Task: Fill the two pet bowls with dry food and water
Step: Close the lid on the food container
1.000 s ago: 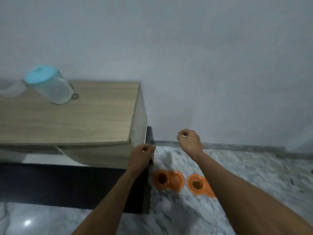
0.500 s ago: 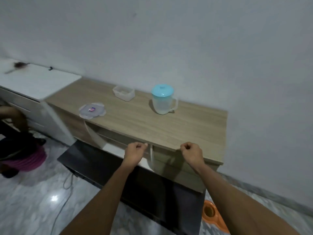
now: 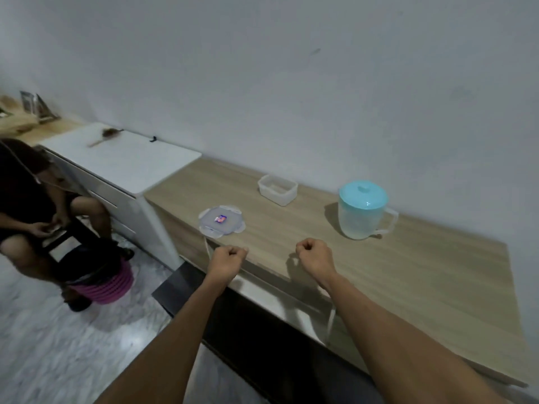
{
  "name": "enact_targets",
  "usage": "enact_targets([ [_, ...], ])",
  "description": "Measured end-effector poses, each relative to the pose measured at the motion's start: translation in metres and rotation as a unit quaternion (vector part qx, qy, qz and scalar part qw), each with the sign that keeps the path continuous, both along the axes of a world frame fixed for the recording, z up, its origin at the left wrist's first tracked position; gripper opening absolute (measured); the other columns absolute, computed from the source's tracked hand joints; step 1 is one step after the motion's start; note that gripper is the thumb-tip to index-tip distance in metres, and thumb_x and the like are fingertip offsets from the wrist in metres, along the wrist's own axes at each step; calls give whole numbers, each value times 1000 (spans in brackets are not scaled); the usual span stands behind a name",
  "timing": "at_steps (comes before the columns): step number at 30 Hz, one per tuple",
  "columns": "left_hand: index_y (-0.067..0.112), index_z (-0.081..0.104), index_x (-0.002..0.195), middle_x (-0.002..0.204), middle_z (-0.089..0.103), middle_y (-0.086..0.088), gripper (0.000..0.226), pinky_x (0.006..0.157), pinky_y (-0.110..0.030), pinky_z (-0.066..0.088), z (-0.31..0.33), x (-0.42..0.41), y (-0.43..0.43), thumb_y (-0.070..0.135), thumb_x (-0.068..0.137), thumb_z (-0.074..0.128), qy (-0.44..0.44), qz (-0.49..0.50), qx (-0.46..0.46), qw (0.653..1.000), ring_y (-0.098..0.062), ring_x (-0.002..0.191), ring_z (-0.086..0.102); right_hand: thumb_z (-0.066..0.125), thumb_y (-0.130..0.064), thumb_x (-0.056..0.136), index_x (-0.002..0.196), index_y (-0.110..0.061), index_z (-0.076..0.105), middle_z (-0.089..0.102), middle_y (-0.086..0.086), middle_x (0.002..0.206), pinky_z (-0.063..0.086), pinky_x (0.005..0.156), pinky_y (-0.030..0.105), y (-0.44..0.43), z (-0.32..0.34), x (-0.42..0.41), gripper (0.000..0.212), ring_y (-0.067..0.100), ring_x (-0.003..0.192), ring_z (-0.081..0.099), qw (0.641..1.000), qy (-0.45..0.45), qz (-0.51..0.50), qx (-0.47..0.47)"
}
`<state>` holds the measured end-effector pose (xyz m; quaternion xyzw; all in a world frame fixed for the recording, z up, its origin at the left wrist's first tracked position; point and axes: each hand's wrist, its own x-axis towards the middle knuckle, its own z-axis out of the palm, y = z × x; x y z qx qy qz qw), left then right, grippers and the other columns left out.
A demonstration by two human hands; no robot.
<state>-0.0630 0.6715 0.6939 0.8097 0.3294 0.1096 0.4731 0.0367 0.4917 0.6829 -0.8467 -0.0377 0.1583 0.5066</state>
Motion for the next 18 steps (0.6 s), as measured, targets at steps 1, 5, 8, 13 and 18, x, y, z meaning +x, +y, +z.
enact_targets([
  [1, 15, 42, 52, 47, 37, 6, 44, 57, -30, 31, 1, 9, 15, 18, 90, 64, 2, 3, 2, 1000, -12, 54, 34, 58, -13, 86, 91, -11, 75, 75, 7, 98, 50, 86, 32, 15, -1, 8, 18, 25, 97, 66, 1000, 4, 2, 2],
  [5, 20, 32, 49, 34, 29, 10, 52, 49, -21, 31, 4, 39, 66, 9, 90, 61, -7, 12, 2, 1000, -2, 40, 30, 57, -12, 88, 93, -10, 75, 73, 6, 101, 47, 84, 28, 68, -6, 36, 19, 23, 98, 65, 1000, 21, 15, 8],
  [8, 19, 29, 49, 34, 25, 10, 53, 44, -20, 28, 2, 55, 97, 8, 90, 61, 1, 5, 14, 1000, -4, 34, 29, 58, -15, 89, 92, -12, 74, 73, 6, 103, 47, 85, 28, 99, -13, 52, 17, 24, 100, 65, 999, 38, 26, -12],
  [13, 16, 35, 50, 51, 30, -1, 48, 52, -28, 28, -8, 84, 150, 21, 89, 62, 54, 2, 69, 996, -14, 50, 31, 58, -18, 88, 88, -13, 72, 74, 8, 101, 49, 82, 30, 146, -28, 72, 15, 27, 97, 66, 998, 42, 31, -25],
  [18, 4, 62, 62, 60, 57, -14, 34, 65, -33, 42, -25, 118, 201, 28, 85, 67, 136, -22, 47, 989, -27, 66, 57, 56, -16, 88, 93, -10, 72, 73, 8, 104, 49, 88, 31, 188, -49, 84, 18, 26, 100, 66, 997, 61, 5, -55],
])
